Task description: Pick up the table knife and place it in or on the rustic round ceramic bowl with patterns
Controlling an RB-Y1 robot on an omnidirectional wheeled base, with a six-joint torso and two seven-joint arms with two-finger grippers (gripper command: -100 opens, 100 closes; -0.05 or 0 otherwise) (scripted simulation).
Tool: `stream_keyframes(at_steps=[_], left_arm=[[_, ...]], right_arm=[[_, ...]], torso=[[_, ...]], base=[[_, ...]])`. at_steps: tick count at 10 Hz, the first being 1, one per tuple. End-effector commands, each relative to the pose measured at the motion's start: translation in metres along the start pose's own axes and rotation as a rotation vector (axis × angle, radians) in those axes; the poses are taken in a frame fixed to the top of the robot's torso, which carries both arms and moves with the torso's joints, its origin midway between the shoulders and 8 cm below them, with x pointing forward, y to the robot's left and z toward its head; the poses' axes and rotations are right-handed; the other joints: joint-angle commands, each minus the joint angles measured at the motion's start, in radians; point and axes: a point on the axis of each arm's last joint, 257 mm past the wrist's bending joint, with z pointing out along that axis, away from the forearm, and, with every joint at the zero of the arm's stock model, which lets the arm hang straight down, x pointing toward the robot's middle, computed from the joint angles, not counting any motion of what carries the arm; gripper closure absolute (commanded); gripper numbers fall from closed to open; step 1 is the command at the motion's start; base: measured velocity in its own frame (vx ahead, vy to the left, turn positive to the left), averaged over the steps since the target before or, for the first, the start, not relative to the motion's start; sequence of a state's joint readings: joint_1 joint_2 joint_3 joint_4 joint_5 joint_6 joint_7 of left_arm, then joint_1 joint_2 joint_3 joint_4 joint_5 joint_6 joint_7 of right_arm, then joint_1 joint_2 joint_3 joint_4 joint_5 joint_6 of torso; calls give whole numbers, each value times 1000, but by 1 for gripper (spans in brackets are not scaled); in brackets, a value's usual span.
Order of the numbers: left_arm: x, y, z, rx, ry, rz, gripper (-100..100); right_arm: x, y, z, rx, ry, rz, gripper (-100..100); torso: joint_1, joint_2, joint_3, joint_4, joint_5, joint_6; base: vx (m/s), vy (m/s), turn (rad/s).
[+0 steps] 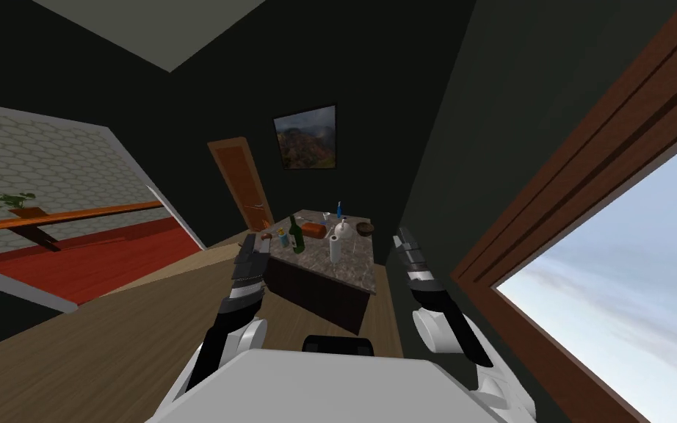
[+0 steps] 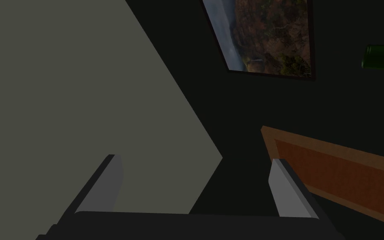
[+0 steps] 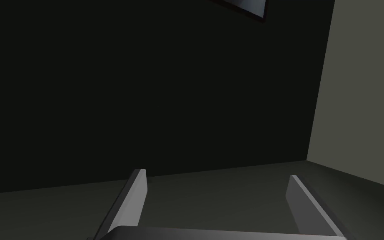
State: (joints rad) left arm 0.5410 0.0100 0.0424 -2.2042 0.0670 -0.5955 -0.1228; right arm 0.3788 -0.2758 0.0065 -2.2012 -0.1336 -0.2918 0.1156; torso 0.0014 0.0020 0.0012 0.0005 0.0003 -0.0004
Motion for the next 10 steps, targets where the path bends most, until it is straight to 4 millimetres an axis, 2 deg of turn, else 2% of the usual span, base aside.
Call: stream_keyframes(at_steps=[1,2,3,4,5,7,8,10], left_arm=[[0,0,0,0,0,0,0],[0,0,0,0,0,0,0],[0,0,0,0,0,0,0],[0,0,0,0,0,0,0],[0,0,0,0,0,0,0],[0,0,0,0,0,0,0],[0,0,0,0,0,0,0],[0,0,0,0,0,0,0]], right_arm=[[2,-13,-1,36,30,-8,-100],[6,-31,0,84,58,-4,-100],[6,-31,0,84,65,-10,-100],[11,-50,0,136,99,-14,-100],[11,-50,0,136,99,-14,-100],[18,-89,-2,240,159,-20,-100],[17,-91,-3,249,167,-29,-100],[20,-129,-8,355,224,-46,-100]], torso=[[0,0,0,0,0,0],[-1,0,0,0,0,1],[-1,-1,0,0,0,0],[-1,-1,0,0,0,1],[-1,-1,0,0,0,0],[-1,-1,0,0,0,0],[0,0,0,0,0,0],[-1,-1,-1,0,0,0]], base=[[-25,19,56],[-23,18,147],[-19,8,82],[-24,12,155],[-19,10,84],[-31,23,212],[-24,22,105],[-22,27,255]])
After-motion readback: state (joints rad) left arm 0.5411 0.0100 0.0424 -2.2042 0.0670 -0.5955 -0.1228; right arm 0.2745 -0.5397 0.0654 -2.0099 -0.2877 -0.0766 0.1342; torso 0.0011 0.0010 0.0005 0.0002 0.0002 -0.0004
